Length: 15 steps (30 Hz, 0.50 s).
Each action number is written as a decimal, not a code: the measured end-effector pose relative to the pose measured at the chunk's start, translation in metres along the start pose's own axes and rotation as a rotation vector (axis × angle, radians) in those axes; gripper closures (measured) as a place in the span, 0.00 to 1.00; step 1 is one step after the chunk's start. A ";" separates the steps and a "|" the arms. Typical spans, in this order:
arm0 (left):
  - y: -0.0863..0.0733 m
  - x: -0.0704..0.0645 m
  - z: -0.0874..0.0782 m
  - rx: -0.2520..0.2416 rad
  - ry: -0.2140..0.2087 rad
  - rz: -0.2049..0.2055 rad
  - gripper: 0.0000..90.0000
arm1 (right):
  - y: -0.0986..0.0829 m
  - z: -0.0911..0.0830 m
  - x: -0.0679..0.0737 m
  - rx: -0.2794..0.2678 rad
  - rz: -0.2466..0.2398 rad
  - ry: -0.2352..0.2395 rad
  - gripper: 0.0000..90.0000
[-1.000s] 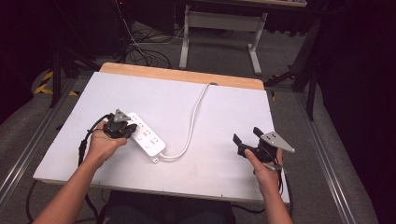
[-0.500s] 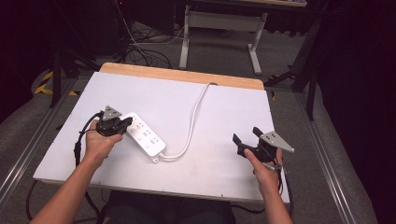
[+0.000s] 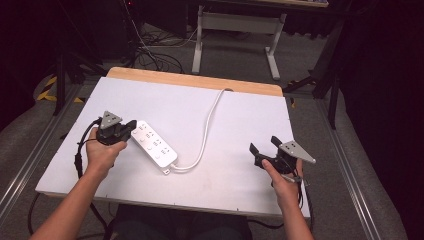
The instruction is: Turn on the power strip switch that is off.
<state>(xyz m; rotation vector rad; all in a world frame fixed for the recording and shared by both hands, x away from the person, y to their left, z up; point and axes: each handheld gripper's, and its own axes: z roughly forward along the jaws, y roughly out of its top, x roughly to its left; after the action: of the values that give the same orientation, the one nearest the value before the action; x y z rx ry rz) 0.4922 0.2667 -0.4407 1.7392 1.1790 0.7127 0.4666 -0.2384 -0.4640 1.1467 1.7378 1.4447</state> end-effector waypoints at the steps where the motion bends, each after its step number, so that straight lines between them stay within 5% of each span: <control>1: 0.001 0.001 -0.002 -0.009 0.000 0.000 1.00 | 0.000 0.000 0.000 0.000 0.000 0.000 0.12; 8: 0.001 0.007 -0.012 -0.073 -0.008 -0.039 1.00 | 0.000 0.000 0.002 -0.002 -0.004 0.004 0.12; 10: 0.002 0.009 -0.015 -0.087 -0.017 -0.040 0.91 | 0.001 0.000 0.002 -0.002 -0.002 0.004 0.12; 15: 0.002 0.012 -0.018 -0.097 -0.007 -0.044 0.86 | 0.000 0.001 0.002 -0.002 0.002 0.003 0.12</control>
<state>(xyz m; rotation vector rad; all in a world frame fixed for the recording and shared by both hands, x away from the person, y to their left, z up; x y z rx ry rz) 0.4830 0.2837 -0.4314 1.6300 1.1554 0.7248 0.4664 -0.2366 -0.4636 1.1460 1.7377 1.4491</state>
